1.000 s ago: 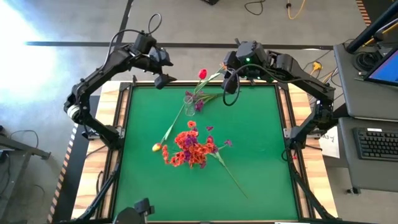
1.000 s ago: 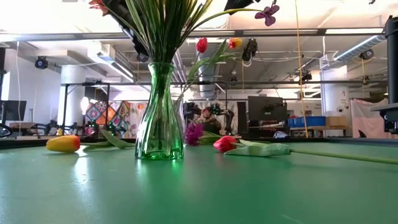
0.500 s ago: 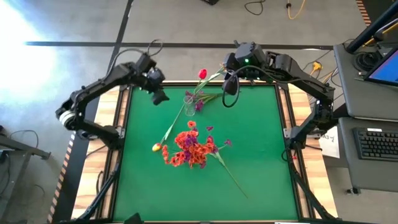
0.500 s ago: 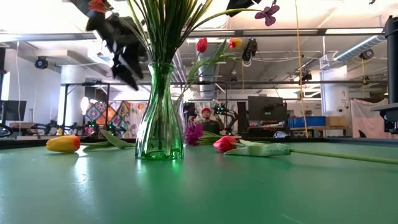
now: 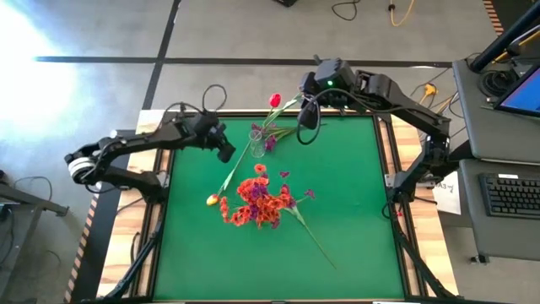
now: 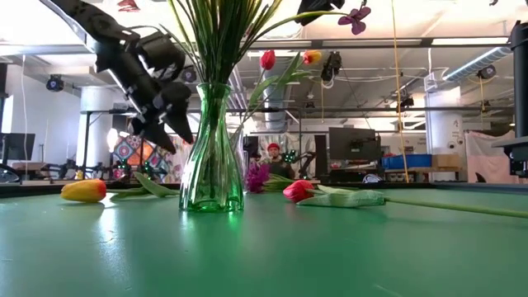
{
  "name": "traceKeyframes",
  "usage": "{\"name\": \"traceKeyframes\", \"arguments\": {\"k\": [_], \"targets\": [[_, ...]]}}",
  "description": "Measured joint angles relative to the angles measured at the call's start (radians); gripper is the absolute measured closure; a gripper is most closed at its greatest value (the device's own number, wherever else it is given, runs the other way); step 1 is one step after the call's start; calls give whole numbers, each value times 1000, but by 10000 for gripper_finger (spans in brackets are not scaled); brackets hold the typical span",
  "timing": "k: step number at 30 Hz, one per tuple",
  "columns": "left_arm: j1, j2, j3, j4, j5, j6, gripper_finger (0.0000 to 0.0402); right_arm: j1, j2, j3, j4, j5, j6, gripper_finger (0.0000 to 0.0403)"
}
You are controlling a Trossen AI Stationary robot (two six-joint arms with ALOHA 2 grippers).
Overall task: Sort flowers into vase by color
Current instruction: Put the yellow tulip into the transparent vase
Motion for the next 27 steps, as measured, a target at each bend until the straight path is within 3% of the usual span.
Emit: {"name": "traceKeyframes", "arguments": {"k": [8, 20, 27], "targets": [[-146, 81, -11, -8, -117, -119, 48, 0, 22, 0, 14, 0, 1, 207], [-218, 218, -18, -74, -156, -206, 48, 0, 22, 0, 14, 4, -1, 207], [-255, 237, -18, -71, -165, -214, 48, 0, 22, 0, 14, 4, 23, 207]]}}
